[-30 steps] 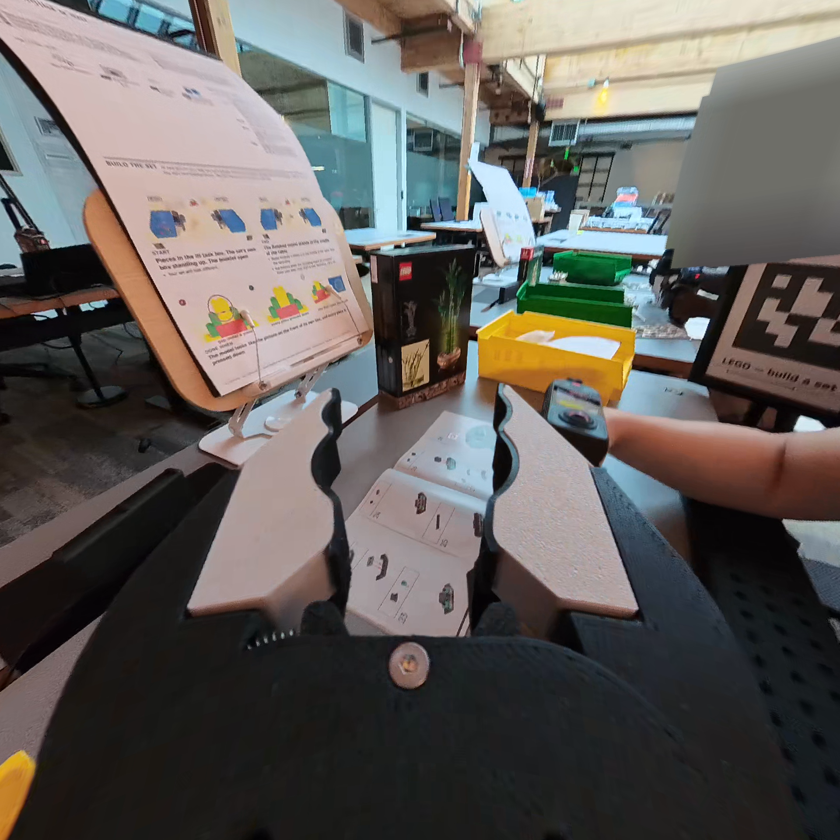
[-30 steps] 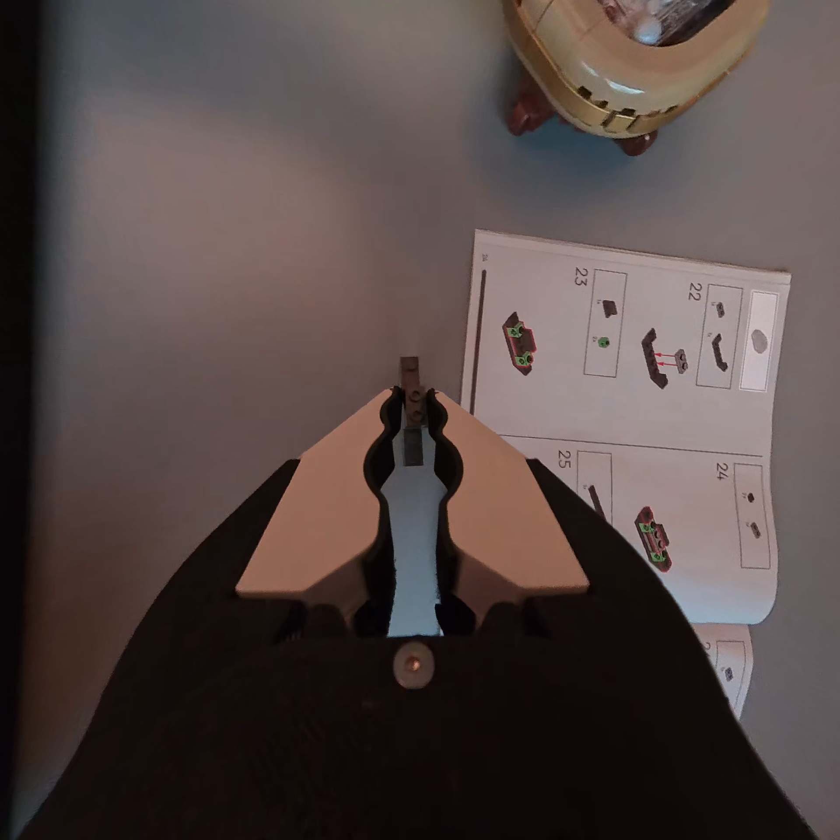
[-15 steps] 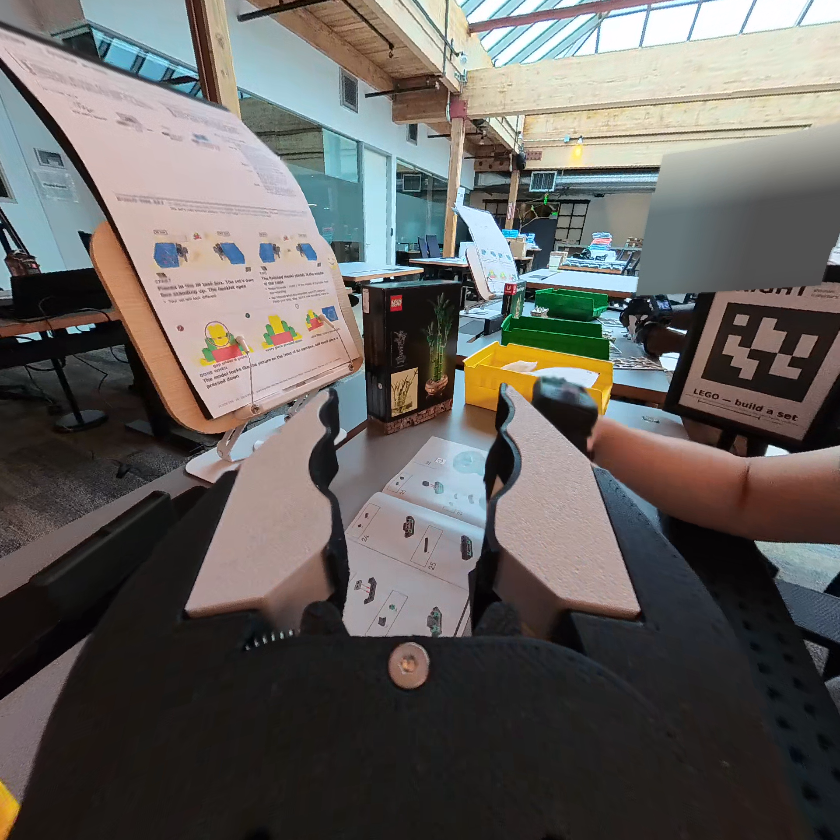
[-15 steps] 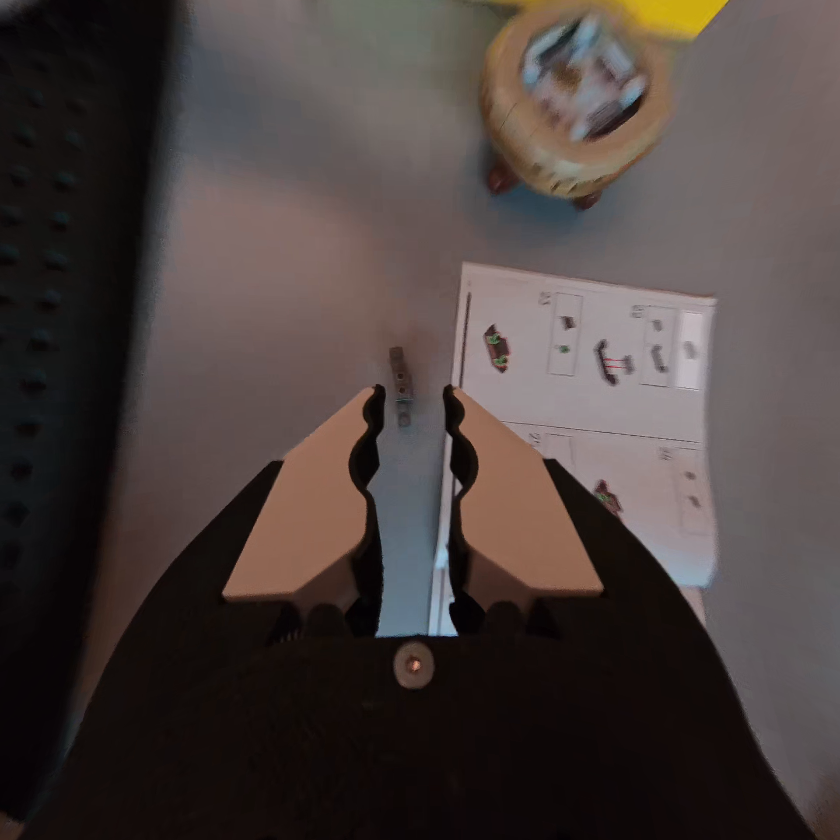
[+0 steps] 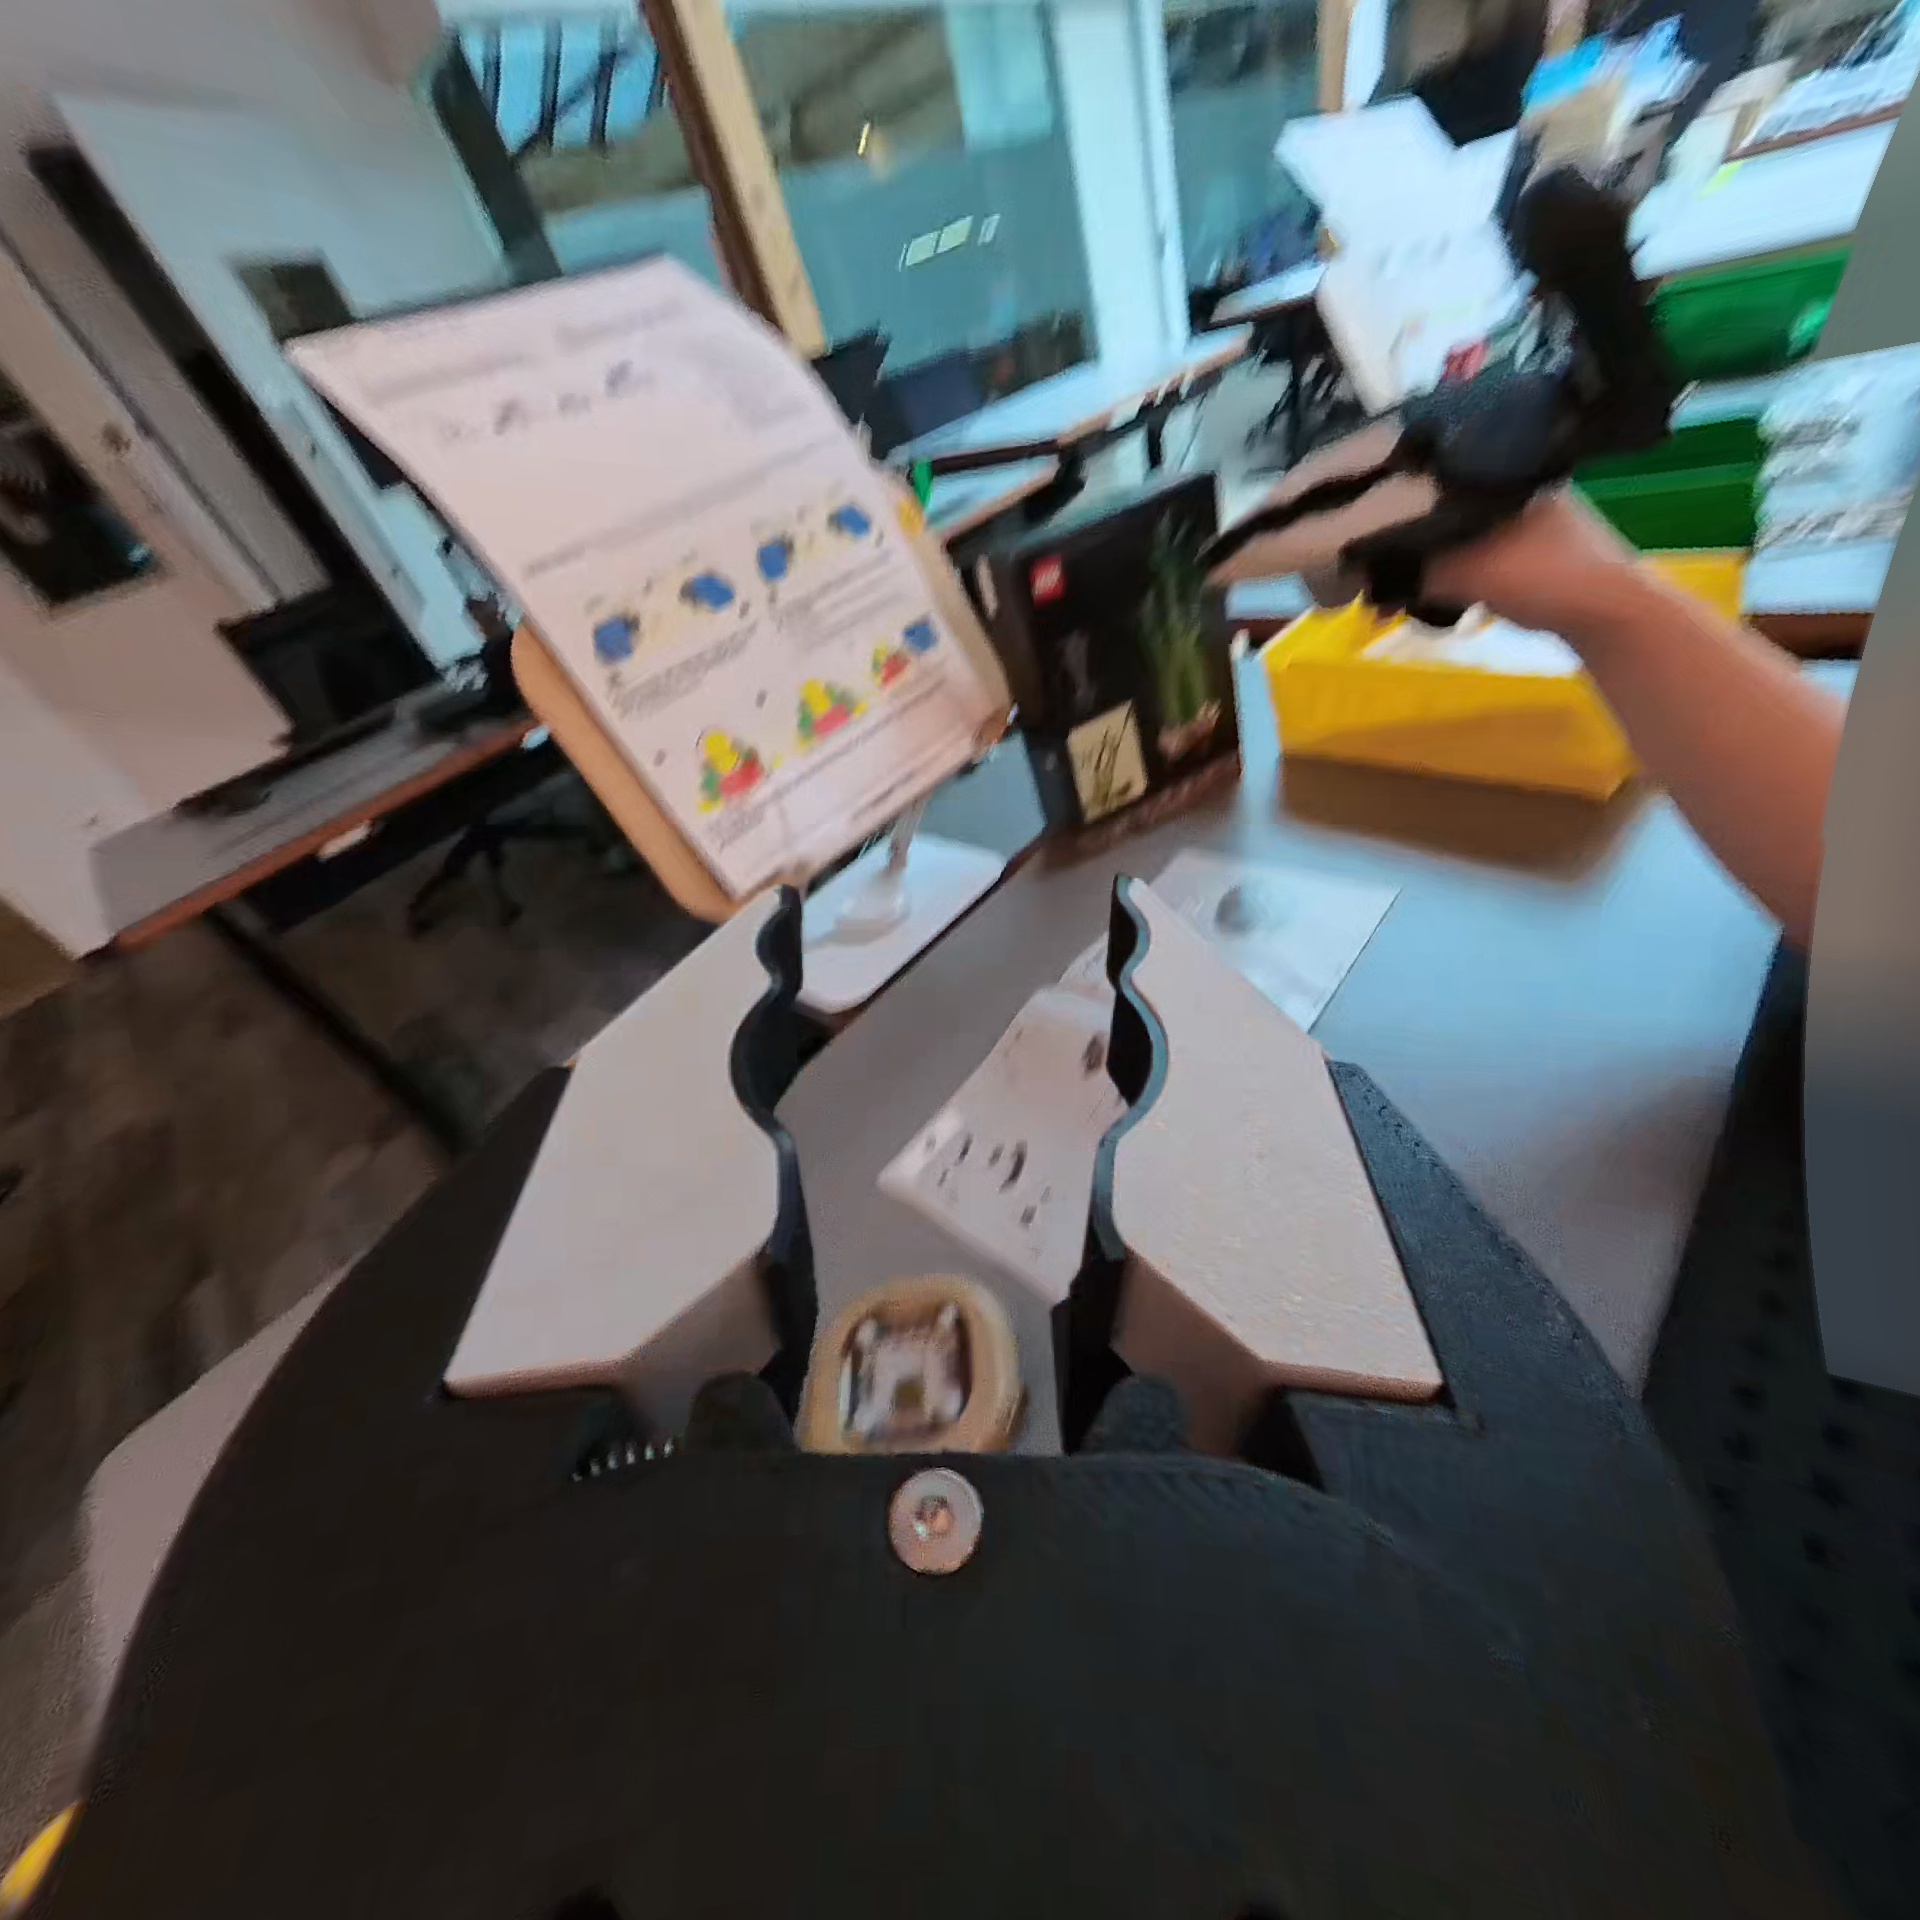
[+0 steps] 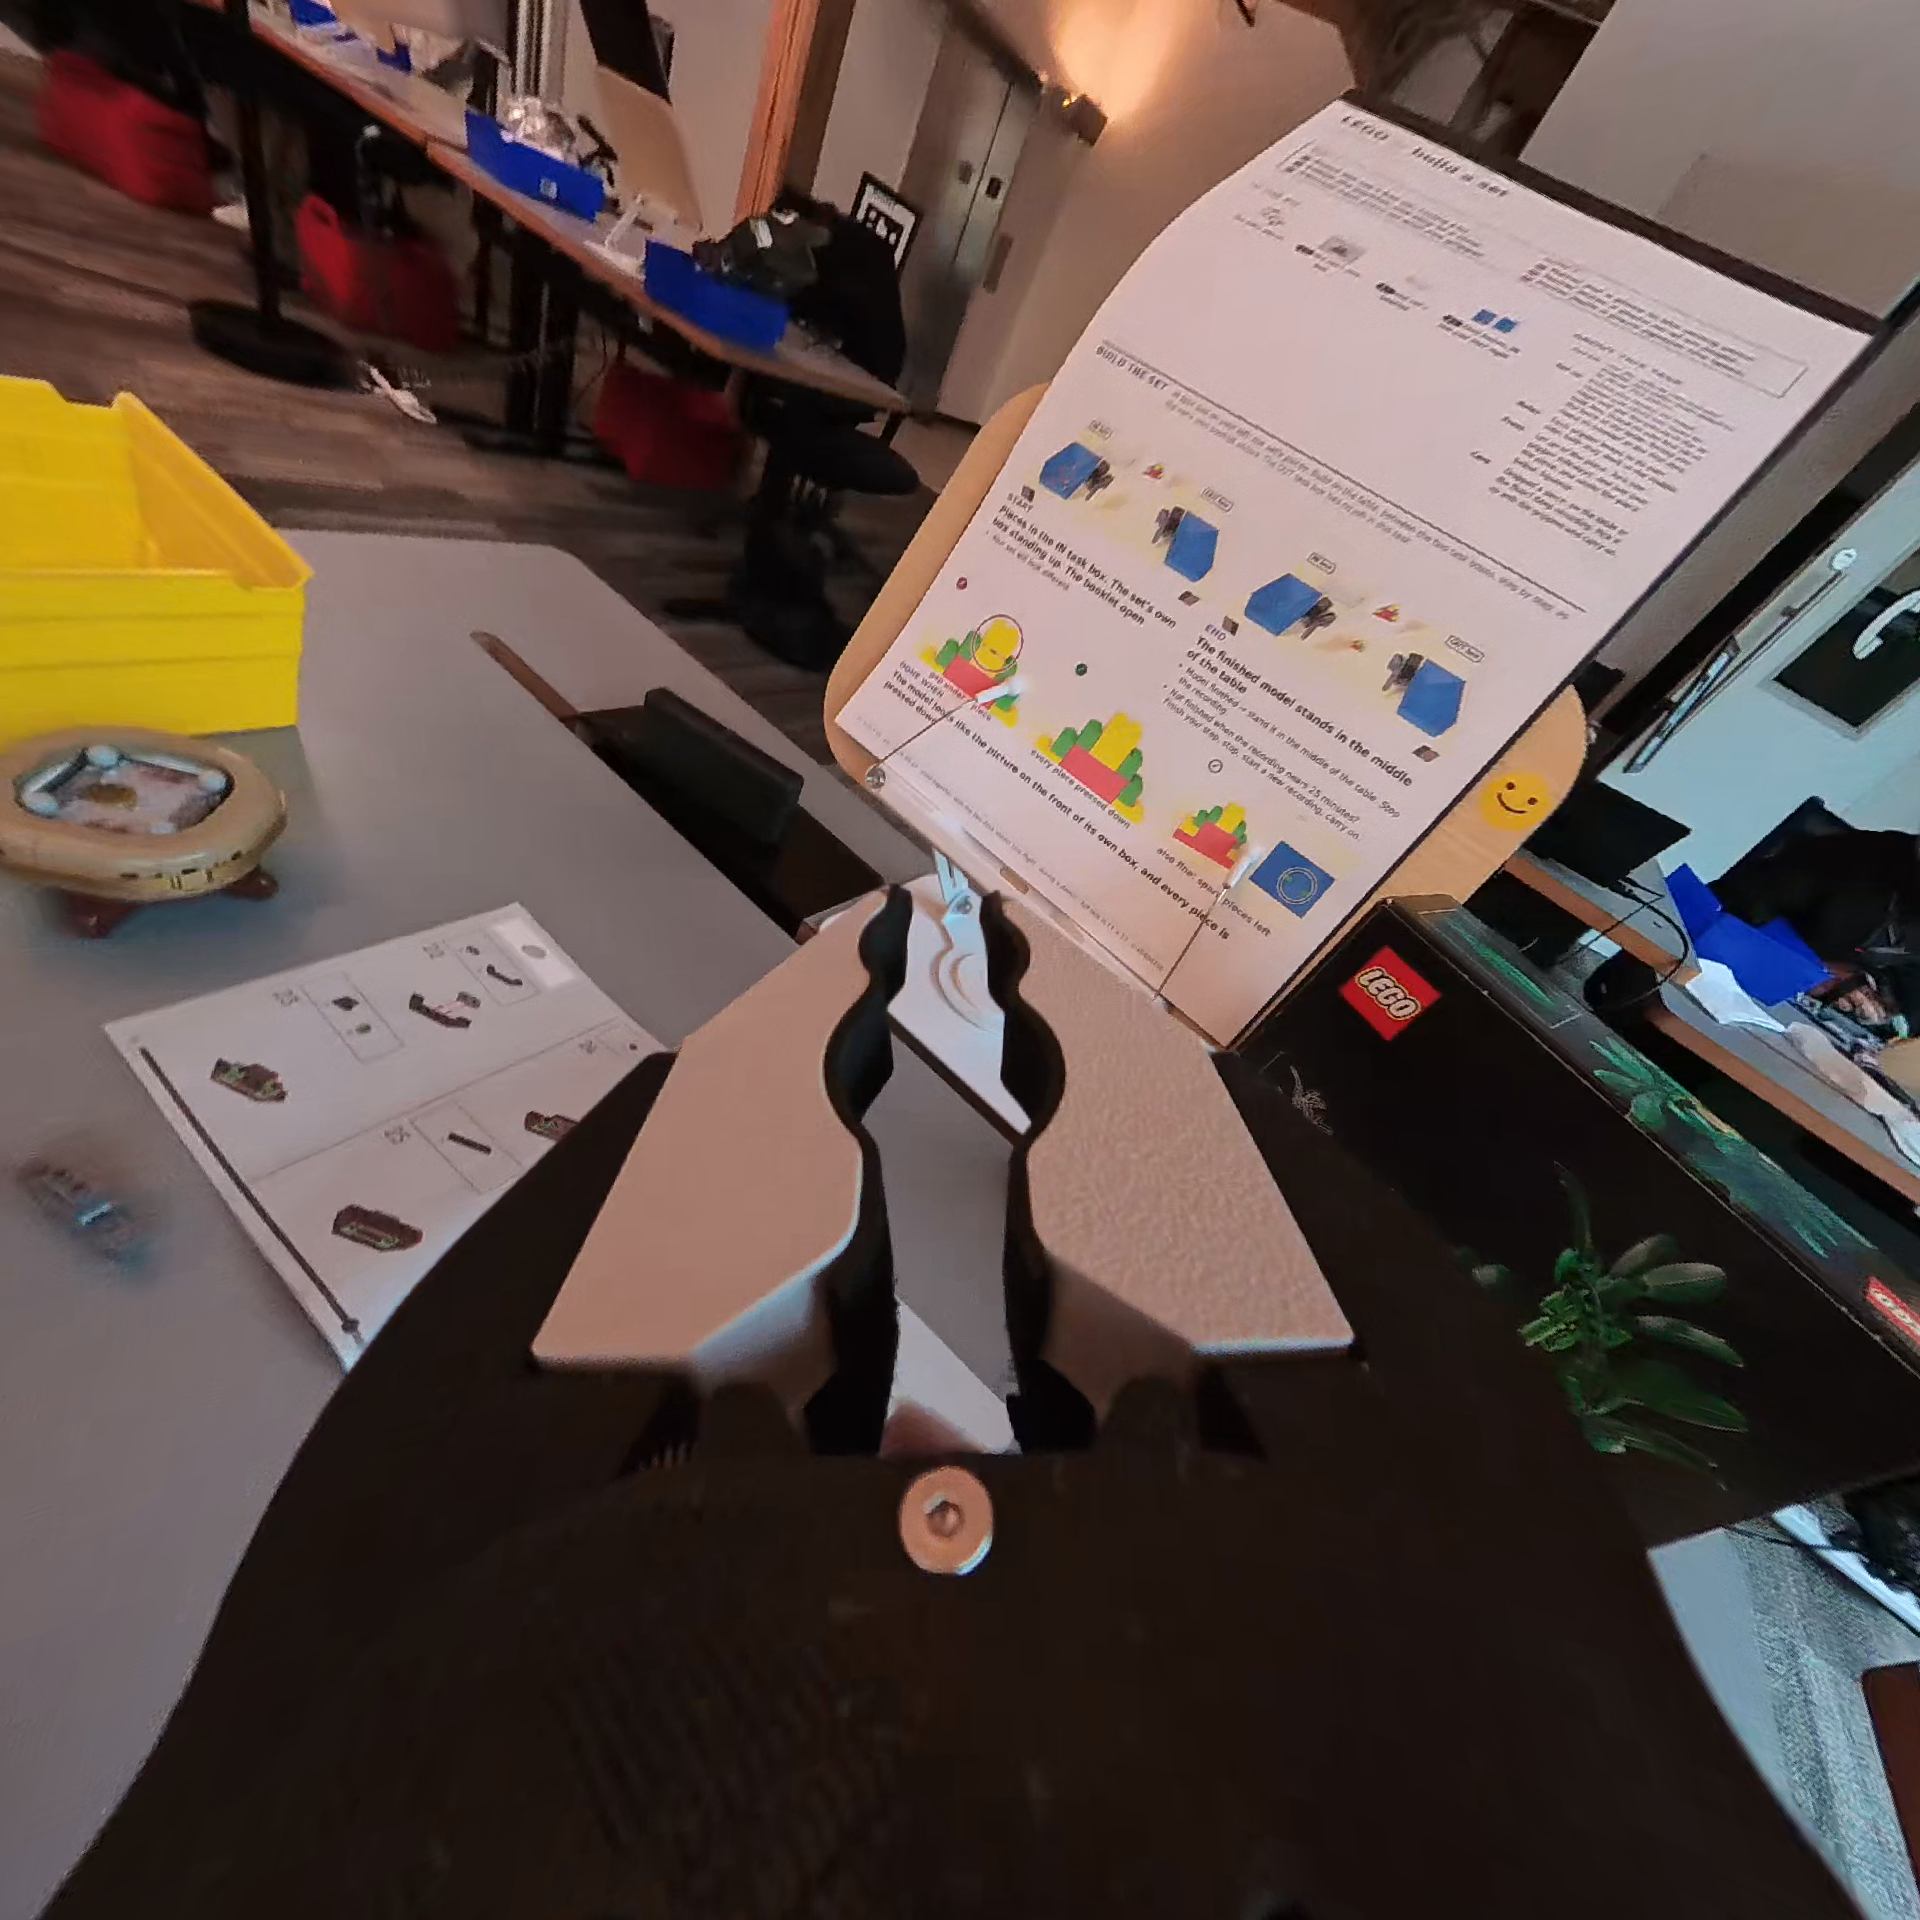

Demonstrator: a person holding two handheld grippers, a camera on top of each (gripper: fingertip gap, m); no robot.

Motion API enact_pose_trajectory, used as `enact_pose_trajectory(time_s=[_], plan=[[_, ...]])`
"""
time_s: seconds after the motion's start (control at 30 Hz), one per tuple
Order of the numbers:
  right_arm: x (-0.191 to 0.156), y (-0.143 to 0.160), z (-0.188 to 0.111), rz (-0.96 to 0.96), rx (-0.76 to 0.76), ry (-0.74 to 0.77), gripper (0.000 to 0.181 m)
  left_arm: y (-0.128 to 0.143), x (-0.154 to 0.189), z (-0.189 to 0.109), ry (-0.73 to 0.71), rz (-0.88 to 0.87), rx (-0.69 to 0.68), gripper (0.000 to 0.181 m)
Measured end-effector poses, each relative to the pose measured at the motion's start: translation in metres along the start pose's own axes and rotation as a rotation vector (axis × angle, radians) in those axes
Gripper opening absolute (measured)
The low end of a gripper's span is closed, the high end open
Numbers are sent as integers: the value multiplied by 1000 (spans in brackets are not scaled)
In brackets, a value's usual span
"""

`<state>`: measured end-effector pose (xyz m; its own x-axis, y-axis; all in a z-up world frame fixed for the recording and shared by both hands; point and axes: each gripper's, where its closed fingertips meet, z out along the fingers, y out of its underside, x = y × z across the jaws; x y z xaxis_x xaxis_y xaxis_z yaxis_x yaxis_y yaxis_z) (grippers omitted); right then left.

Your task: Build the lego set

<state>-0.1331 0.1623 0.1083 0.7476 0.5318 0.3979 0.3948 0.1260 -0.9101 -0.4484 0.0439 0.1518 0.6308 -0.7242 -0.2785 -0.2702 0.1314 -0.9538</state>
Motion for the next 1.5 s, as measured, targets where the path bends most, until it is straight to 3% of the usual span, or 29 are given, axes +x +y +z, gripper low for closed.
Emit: enact_pose_trajectory(time_s=[0.13, 0.23, 0.3, 0.43, 0.7, 0.97, 1.5], plan=[[8, -3, 2, -63, 26, 77, 13, 58, -42, -39, -125, 32, -269, 55], [-2, 1, 7, -86, -8, 36, 13, 111, -76, -75, -188, 10, -481, 56], [-19, 7, 13, -48, -55, -64, 13, 143, -87, -94, -176, -31, -590, 52], [-38, 11, 24, -47, -78, -120, 13, 200, -99, -117, -128, -39, -780, 52], [-55, 35, 42, -95, -172, -147, 13, 291, -114, -134, -14, 99, -1074, 47], [-63, 58, 54, -102, -238, -173, 13, 318, -114, -126, 35, 50, -1062, 39], [-81, 79, 59, -116, -320, -250, 13, 314, -111, -131, 31, 31, -1026, 38]])
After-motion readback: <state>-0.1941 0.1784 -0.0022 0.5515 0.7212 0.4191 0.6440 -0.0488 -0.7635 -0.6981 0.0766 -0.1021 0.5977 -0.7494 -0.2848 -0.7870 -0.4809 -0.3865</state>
